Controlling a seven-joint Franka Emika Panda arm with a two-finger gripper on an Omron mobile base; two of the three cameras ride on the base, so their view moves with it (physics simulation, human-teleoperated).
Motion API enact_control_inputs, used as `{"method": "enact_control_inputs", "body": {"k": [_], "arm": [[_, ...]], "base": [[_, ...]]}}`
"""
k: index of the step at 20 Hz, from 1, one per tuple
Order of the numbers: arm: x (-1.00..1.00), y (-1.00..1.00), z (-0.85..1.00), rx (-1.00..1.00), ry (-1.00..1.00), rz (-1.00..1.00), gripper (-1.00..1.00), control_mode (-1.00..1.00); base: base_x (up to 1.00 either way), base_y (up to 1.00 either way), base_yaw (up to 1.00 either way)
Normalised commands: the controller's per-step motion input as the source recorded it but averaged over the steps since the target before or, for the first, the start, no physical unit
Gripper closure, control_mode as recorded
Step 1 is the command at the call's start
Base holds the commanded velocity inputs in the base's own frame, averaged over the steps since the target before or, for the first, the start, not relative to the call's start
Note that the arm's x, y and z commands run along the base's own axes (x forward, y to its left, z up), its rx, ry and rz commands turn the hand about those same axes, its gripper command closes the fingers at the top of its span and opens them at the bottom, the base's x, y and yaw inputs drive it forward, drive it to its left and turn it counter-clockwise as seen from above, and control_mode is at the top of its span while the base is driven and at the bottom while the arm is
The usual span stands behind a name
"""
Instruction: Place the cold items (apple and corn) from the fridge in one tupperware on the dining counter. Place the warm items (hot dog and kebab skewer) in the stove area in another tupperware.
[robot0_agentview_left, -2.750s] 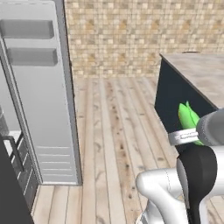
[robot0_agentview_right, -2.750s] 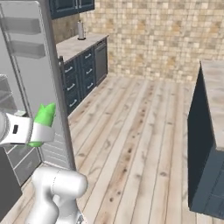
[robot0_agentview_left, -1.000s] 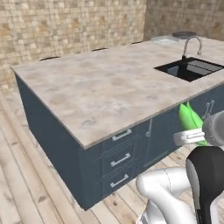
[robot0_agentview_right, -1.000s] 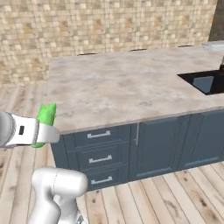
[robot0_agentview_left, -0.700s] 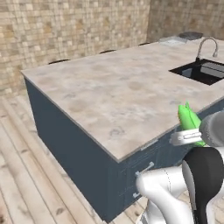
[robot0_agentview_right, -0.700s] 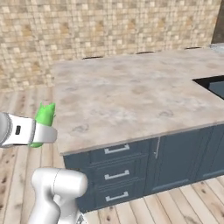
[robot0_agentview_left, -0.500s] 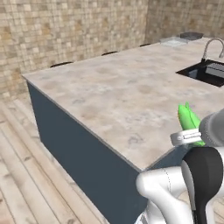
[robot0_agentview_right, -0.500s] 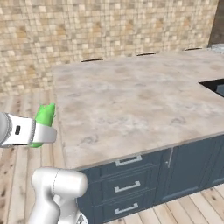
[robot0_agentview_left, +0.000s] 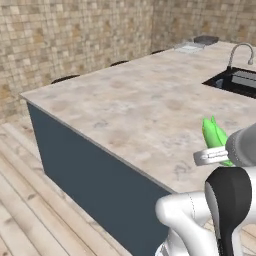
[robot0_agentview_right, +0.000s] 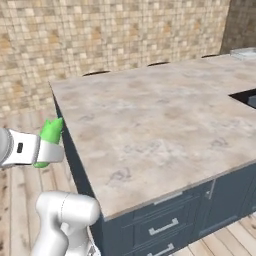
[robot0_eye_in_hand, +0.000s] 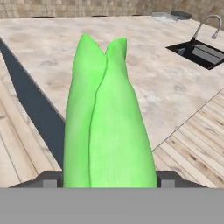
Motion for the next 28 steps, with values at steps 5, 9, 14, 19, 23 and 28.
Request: {"method": "enact_control_inputs", "body": {"k": [5,9,14,19,23,28], "arm": [[0.0,0.0,0.0,0.0,0.0,0.0,1.0,1.0],[0.0,0.0,0.0,0.0,0.0,0.0,1.0,1.0],[0.0,0.0,0.0,0.0,0.0,0.0,1.0,1.0],[0.0,0.0,0.0,0.0,0.0,0.0,1.0,1.0],[0.0,0.0,0.0,0.0,0.0,0.0,1.0,1.0],[0.0,0.0,0.0,0.0,0.0,0.0,1.0,1.0]], "base": [[0.05,1.0,-0.09],[-0.22,1.0,0.0],[0.41,1.0,-0.09],[0.69,1.0,-0.16],[0.81,1.0,-0.2],[0.82,1.0,-0.2]]}}
